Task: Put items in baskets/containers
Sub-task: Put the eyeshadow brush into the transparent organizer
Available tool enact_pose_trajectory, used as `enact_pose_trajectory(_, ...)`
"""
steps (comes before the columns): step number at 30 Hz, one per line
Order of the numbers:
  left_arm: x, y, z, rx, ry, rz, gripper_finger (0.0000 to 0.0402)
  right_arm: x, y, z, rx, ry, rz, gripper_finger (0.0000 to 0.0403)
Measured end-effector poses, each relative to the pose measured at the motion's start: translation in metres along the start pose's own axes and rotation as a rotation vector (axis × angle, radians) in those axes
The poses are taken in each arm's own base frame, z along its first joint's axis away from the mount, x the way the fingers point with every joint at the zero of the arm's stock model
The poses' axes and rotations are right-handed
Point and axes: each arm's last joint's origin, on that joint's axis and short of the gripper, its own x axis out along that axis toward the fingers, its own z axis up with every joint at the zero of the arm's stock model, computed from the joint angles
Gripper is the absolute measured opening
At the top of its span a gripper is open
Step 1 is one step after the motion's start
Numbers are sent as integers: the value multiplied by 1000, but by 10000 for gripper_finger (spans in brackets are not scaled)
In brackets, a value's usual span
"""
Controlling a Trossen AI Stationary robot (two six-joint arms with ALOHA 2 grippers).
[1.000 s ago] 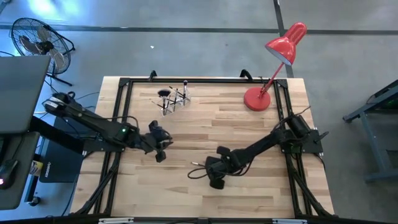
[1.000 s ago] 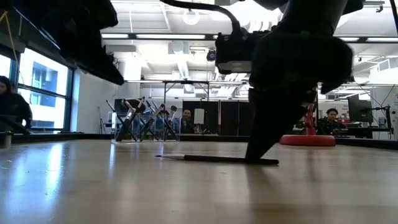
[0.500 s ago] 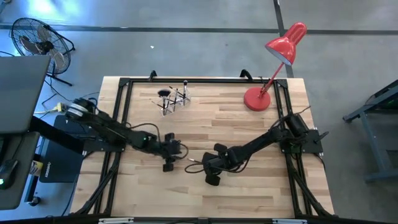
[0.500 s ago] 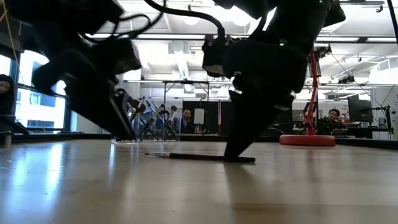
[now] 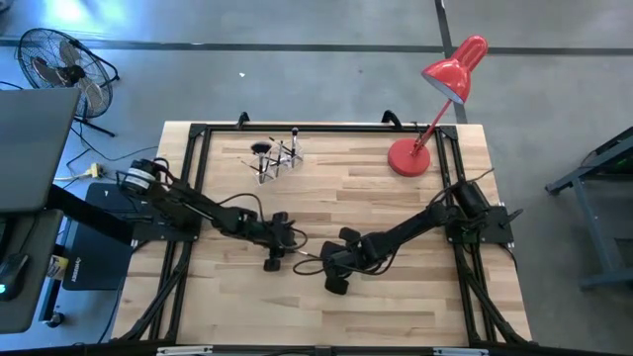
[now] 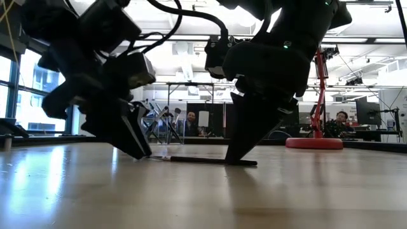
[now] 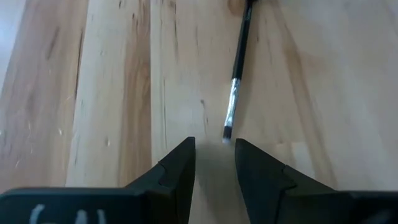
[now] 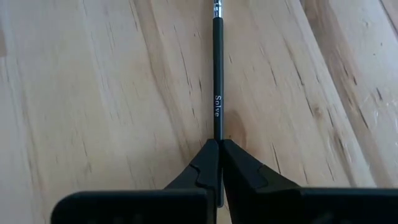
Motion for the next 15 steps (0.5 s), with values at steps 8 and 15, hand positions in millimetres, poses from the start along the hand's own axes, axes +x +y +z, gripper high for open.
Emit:
enact_pose_trajectory(8, 11, -1, -1, -1, -37, -35, 112, 0, 0, 0, 0, -1, 2, 9)
enact_pose_trajectory(15, 11, -1, -1, 15, -36, -42, 106, 0, 0, 0, -1, -1, 3, 8)
